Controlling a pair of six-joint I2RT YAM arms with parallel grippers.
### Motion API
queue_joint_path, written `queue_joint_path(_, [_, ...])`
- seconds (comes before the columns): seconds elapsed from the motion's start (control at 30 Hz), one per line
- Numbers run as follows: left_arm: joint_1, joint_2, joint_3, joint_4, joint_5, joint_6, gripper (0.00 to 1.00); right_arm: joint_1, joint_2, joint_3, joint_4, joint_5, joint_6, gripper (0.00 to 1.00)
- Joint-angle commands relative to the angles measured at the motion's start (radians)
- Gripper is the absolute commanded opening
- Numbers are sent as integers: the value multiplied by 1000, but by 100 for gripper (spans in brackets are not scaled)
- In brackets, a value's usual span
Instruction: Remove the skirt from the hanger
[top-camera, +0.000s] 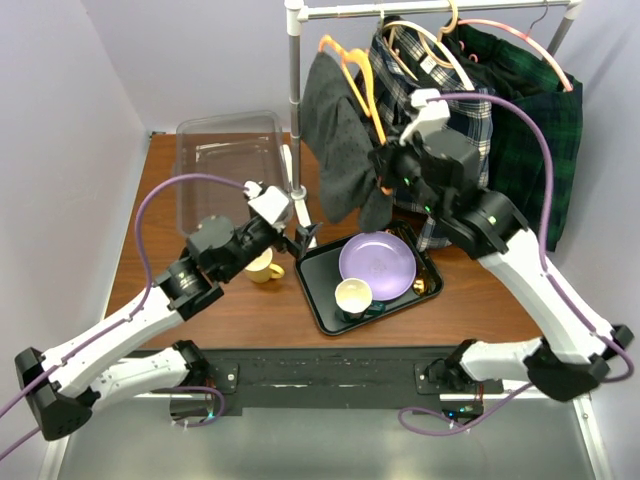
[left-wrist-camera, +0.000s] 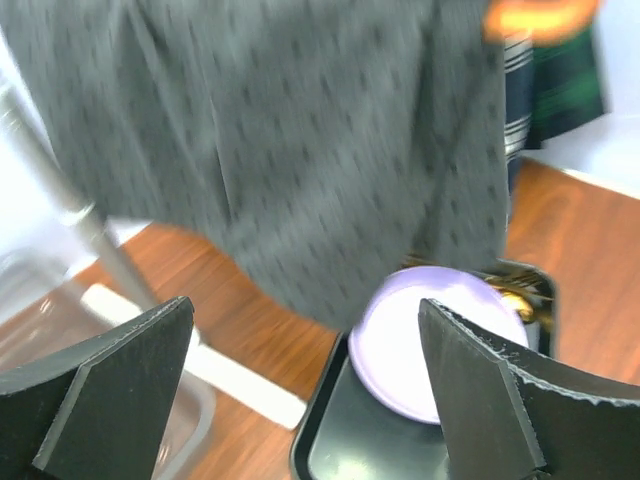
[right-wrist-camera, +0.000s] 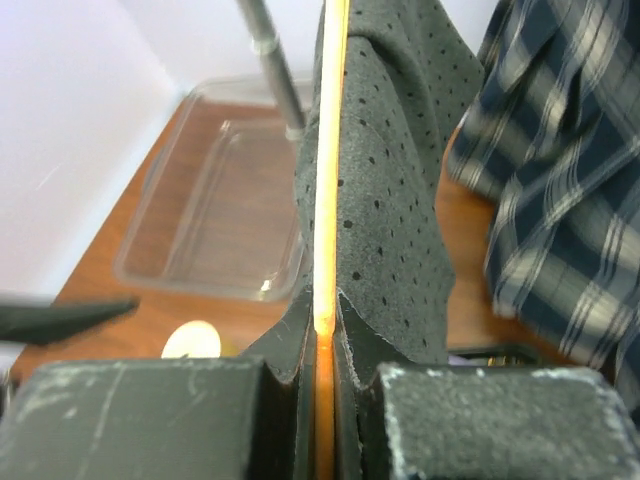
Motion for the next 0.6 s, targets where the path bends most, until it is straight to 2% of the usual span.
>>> queue_joint_path(0.0, [2, 34, 118, -8, 159, 20, 100, 2, -153, -68, 54, -116, 150, 0])
queue_joint_path(0.07, [2, 69, 138, -13, 211, 2, 100, 2, -228, -154, 102, -210, 190, 0])
queue_joint_path(0.13, [1, 103, 181, -46, 329, -7, 100, 2, -274, -198, 94, -250, 247, 0])
queue_joint_path(0.23, [-16, 166, 217, -82, 432, -30, 100, 2, -307, -230, 73, -296, 308, 0])
queue_joint_path(0.37, [-73, 189, 203, -22, 432, -35, 100, 2, -383, -295, 111, -314, 374, 0])
queue_joint_path(0.57, [-140, 236, 183, 49, 426, -44, 100, 2, -414, -319, 130, -305, 392, 0])
